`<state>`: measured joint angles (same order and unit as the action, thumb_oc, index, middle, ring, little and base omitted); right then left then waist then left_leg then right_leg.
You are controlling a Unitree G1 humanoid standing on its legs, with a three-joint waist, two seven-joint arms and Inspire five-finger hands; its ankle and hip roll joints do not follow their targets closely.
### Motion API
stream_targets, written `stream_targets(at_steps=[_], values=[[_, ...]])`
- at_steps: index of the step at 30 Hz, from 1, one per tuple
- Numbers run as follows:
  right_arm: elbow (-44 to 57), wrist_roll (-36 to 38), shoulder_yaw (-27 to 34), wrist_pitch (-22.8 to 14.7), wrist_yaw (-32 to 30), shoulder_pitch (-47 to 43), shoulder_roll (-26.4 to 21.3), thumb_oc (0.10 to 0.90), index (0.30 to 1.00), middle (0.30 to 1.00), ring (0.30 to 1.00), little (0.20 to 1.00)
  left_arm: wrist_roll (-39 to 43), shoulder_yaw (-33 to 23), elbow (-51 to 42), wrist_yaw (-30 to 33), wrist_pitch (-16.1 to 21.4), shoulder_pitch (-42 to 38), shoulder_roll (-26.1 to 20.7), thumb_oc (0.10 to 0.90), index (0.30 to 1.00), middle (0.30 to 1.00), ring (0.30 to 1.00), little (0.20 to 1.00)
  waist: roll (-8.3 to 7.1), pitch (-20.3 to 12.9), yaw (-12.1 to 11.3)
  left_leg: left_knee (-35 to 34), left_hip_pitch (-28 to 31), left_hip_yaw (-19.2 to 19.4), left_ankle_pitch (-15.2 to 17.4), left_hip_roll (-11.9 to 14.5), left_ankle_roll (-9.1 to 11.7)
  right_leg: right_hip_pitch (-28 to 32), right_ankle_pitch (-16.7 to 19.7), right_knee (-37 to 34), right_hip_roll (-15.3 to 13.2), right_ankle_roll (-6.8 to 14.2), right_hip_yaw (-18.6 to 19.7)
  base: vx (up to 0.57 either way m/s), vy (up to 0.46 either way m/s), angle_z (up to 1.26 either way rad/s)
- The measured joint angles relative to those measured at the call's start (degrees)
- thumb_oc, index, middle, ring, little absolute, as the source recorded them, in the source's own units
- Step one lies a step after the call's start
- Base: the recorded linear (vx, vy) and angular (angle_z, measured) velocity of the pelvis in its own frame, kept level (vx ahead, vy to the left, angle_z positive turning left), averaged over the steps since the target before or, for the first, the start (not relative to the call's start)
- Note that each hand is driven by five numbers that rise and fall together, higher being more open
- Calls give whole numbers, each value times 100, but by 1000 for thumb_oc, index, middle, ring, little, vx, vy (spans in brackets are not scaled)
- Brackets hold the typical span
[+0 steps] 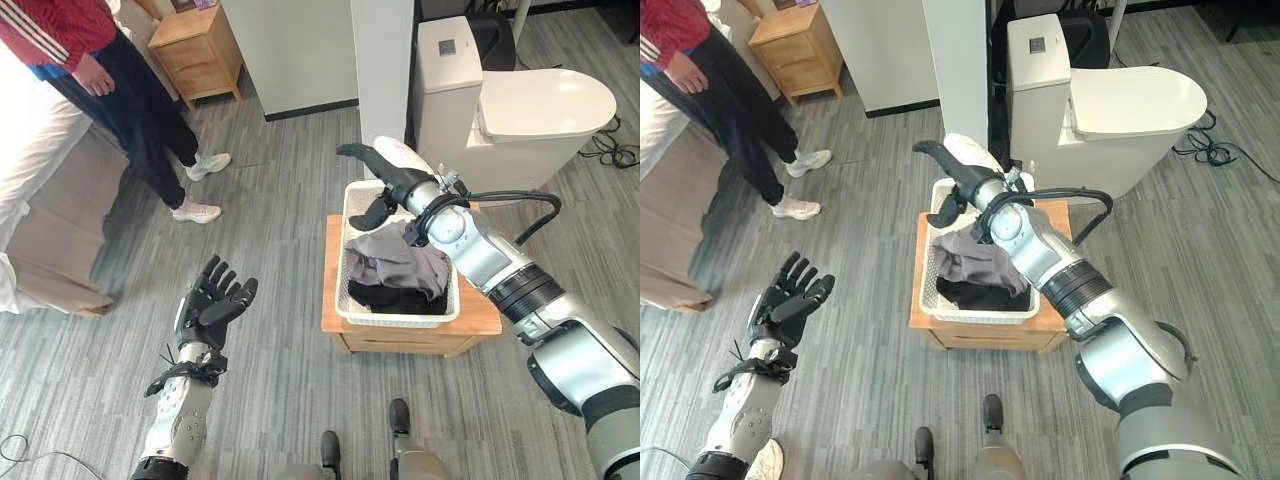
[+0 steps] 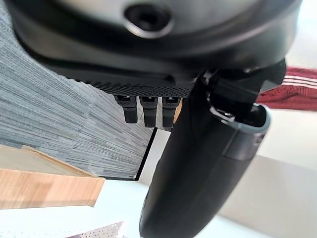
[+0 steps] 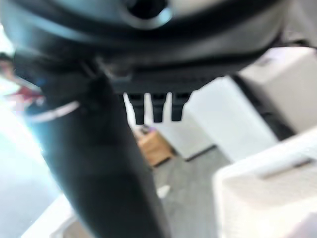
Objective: Pick up bed clothes into laundry basket.
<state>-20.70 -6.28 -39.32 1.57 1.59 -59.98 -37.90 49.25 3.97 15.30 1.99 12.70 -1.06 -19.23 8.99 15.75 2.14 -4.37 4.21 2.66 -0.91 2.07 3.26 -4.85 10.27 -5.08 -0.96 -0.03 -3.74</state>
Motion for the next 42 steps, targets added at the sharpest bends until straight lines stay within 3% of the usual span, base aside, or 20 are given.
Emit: stream_targets(at_steps=[4, 7, 11, 12, 14, 16, 17, 20, 22, 25, 33, 35, 42], values=[[196, 302, 479, -96, -4, 273, -67, 800, 900, 900, 900, 900, -7, -2, 3, 2, -2, 5, -9, 800, 900, 900, 900, 900, -291, -1, 65, -2, 32, 40, 2, -12, -2, 3, 4, 6, 3, 8, 64, -21, 47, -6], [361, 851, 796, -115, -30, 504, -573, 800, 900, 900, 900, 900, -5, -39, 23, 9, -3, 5, -14, 800, 900, 900, 900, 900, -434, 25, 43, -12, 72, 127, 11, -27, -15, 6, 22, 6, 1, 32, 149, -26, 48, -14], [1402, 1374, 2256, -218, -282, 1831, -765, 800, 900, 900, 900, 900, -5, -172, -3, 19, -9, 97, -12, 800, 900, 900, 900, 900, -555, 53, 71, -38, 149, 256, 30, -34, -44, 12, 28, 11, 16, 39, 279, -41, 54, -15], [2079, 1584, 3319, -464, -342, 2988, -291, 800, 900, 900, 900, 900, -11, -264, -104, 26, -29, 179, -5, 800, 900, 900, 900, 900, -629, 66, 149, -1, 186, 321, 58, -24, -77, 40, 15, 41, 28, 64, 329, 8, 56, -21], [2244, 1877, 3683, -738, -435, 3730, 95, 800, 900, 900, 900, 900, -10, -436, -130, 34, -37, 290, 6, 800, 900, 900, 900, 900, -674, 80, 352, -29, 277, 452, 103, -33, -91, 38, 15, 57, 58, 69, 497, -19, 41, -33], [2237, 2014, 3947, -783, -456, 4216, 347, 800, 900, 900, 900, 900, -9, -462, -152, 29, -37, 298, 48, 800, 900, 900, 900, 900, -684, 82, 375, -43, 297, 471, 113, -36, -92, 57, 11, 66, 62, 73, 522, -13, 35, -22], [2189, 2405, 4347, -840, -487, 4908, 820, 800, 900, 900, 900, 900, -9, -504, -230, 17, -37, 353, 140, 800, 900, 900, 900, 900, -705, 78, 437, -61, 366, 510, 123, -41, -95, 60, -26, 82, 73, 123, 571, -12, 53, -15], [2147, 3008, 4682, -883, -417, 6106, 1732, 800, 900, 900, 900, 900, -8, -532, -290, -1, -42, 567, 402, 800, 900, 900, 900, 900, -704, 76, 564, -62, 443, 633, 140, -44, -110, 84, -44, 90, 90, 149, 658, -21, 62, -19], [2045, 3517, 4746, -876, -404, 6937, 2385, 800, 900, 900, 900, 900, -9, -525, -291, -4, -50, 797, 628, 800, 900, 900, 900, 900, -700, 74, 686, -64, 530, 659, 160, -43, -121, 155, -50, 94, 100, 157, 707, -33, 53, -18], [1330, 4474, 4465, -854, -246, 7740, 2792, 800, 900, 900, 900, 900, -83, -381, -253, -8, -174, 1063, 918, 800, 900, 900, 900, 900, -701, 70, 915, -67, 645, 815, 209, -118, -167, 192, -16, 118, 64, 220, 886, -66, 78, -26], [1473, 4686, 4287, -866, -178, 7646, 2696, 800, 900, 900, 900, 900, -386, 222, -271, -133, -373, 1236, 906, 800, 900, 900, 900, 900, -795, -90, 1110, -65, 661, 966, 167, -263, -246, -30, -54, 463, -16, 310, 1083, -50, 32, -11], [1488, 4353, 4095, -873, -183, 7395, 2381, 800, 900, 900, 900, 900, -381, 281, -272, -153, -379, 1227, 908, 800, 900, 900, 900, 900, -828, -152, 1112, -64, 696, 1020, 158, -283, -264, -39, -55, 515, -17, 328, 1157, -18, 9, -11], [1486, 4269, 3867, -887, -199, 7222, 2305, 800, 900, 900, 900, 900, -299, 276, -271, -168, -377, 1215, 915, 800, 900, 900, 900, 900, -722, -250, 1101, -65, 747, 982, 158, -281, -272, 24, -54, 519, -23, 330, 1134, 0, -2, 1]])
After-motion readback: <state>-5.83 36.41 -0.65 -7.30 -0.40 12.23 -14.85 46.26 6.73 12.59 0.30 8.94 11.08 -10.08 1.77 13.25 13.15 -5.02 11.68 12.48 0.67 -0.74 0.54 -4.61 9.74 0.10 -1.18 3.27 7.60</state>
